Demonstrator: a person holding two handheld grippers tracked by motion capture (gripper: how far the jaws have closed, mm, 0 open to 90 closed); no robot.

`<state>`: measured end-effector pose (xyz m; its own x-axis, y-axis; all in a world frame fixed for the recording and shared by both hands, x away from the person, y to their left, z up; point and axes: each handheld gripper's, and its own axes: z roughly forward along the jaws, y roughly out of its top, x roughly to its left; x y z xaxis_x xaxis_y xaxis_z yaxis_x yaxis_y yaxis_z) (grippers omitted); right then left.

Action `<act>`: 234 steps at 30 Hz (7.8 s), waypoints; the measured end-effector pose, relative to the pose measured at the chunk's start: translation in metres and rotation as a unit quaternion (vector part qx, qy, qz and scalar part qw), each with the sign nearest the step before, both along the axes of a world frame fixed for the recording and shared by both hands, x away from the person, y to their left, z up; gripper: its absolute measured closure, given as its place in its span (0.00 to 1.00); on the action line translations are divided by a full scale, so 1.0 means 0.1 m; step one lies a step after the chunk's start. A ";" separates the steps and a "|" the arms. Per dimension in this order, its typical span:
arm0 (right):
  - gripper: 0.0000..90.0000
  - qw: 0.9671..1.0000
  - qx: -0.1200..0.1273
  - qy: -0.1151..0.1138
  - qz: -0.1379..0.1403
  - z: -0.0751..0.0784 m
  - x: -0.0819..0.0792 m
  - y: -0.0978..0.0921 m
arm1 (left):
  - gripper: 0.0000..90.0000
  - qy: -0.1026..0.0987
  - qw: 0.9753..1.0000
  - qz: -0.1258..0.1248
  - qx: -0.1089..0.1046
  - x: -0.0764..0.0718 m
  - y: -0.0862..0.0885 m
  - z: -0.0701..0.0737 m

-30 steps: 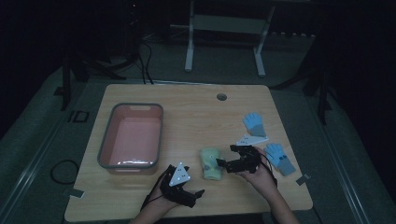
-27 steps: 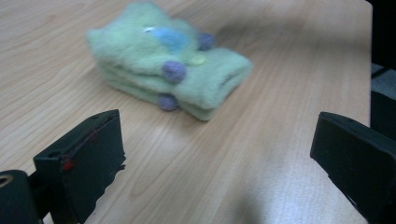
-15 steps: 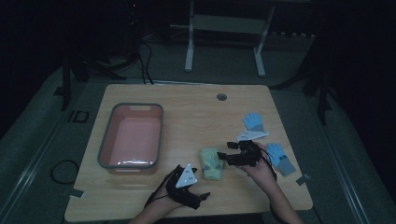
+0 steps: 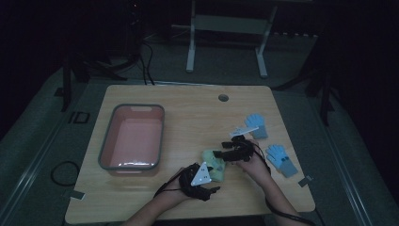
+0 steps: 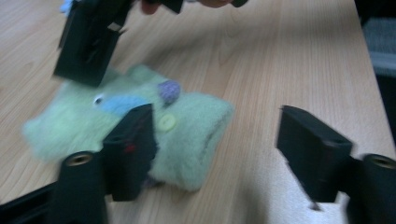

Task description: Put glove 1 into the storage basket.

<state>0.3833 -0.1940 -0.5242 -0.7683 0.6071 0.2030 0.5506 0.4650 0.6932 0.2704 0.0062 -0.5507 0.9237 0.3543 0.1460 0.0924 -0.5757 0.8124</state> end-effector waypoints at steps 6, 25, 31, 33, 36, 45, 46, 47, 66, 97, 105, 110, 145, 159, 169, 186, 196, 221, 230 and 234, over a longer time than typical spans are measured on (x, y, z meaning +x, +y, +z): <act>0.40 0.999 0.017 0.038 0.005 -0.13 0.06 0.05 | 0.47 -0.016 0.999 -0.007 0.036 0.08 -0.05 -0.08; 0.69 0.994 0.029 0.102 0.027 -0.24 0.04 0.12 | 0.75 -0.025 0.997 0.010 0.072 0.16 -0.10 -0.10; 0.76 0.992 0.051 0.111 0.015 -0.18 0.04 0.10 | 0.80 -0.020 0.997 0.007 0.080 0.18 -0.09 -0.05; 0.76 0.993 0.049 0.104 0.013 -0.16 0.04 0.10 | 0.80 -0.016 0.996 0.007 0.083 0.19 -0.08 -0.02; 0.78 0.994 0.051 0.101 0.012 -0.13 0.03 0.11 | 0.80 -0.018 0.996 0.009 0.088 0.20 -0.07 0.02; 0.78 0.995 0.060 0.074 0.018 0.11 0.01 0.15 | 0.81 -0.033 0.995 0.007 0.089 0.20 0.00 0.30; 0.78 0.996 0.060 0.069 0.018 0.15 0.01 0.15 | 0.81 -0.034 0.995 0.005 0.090 0.20 0.01 0.34; 0.78 0.996 0.062 0.066 0.018 0.19 0.00 0.16 | 0.81 -0.034 0.995 0.003 0.089 0.20 0.03 0.39; 0.79 0.997 0.063 0.028 0.041 0.66 0.03 0.50 | 0.81 -0.049 0.993 -0.003 0.106 0.25 0.35 0.86; 0.79 0.994 0.064 0.013 0.093 1.02 0.24 1.57 | 0.81 -0.043 0.990 0.037 0.130 0.33 1.31 1.20; 0.79 0.992 0.066 0.021 0.101 0.95 0.25 1.87 | 0.81 -0.035 0.989 0.040 0.138 0.34 1.59 1.15; 0.79 0.991 0.072 0.026 0.107 0.89 0.26 2.12 | 0.81 -0.029 0.987 0.050 0.149 0.32 1.81 1.11; 0.65 0.995 -0.014 0.041 0.088 0.37 0.45 2.75 | 0.78 0.093 0.971 0.023 0.218 0.76 2.21 0.50; 0.51 0.994 0.013 0.046 0.101 0.44 0.38 2.50 | 0.43 0.096 0.971 0.074 0.206 0.75 2.20 0.56; 0.35 0.991 0.035 0.035 0.125 0.63 0.23 2.28 | 0.35 0.087 0.976 0.095 0.175 0.68 2.13 0.74; 0.25 0.990 0.028 0.019 0.136 0.77 0.12 1.73 | 0.34 0.106 0.984 0.099 0.103 0.57 1.74 1.06; 0.24 0.994 0.019 -0.001 0.112 0.78 0.07 1.29 | 0.34 0.097 0.985 0.063 0.130 0.51 1.37 1.01; 0.18 0.995 -0.014 -0.040 0.089 0.52 -0.07 0.48 | 0.03 0.098 0.984 0.016 0.149 0.28 0.82 0.70; 0.17 0.996 -0.005 -0.031 0.079 0.47 -0.14 0.15 | 0.05 0.090 0.983 -0.006 0.161 0.19 0.67 0.51; 0.15 0.997 -0.007 -0.032 0.068 0.44 -0.17 0.01 | 0.05 0.093 0.982 -0.016 0.166 0.16 0.61 0.43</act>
<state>0.3660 -0.1926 -0.4797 -0.8550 0.4985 0.1430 0.4365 0.5428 0.7176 0.2865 0.0673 -0.5079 0.9552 0.2858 0.0765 0.1987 -0.8113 0.5498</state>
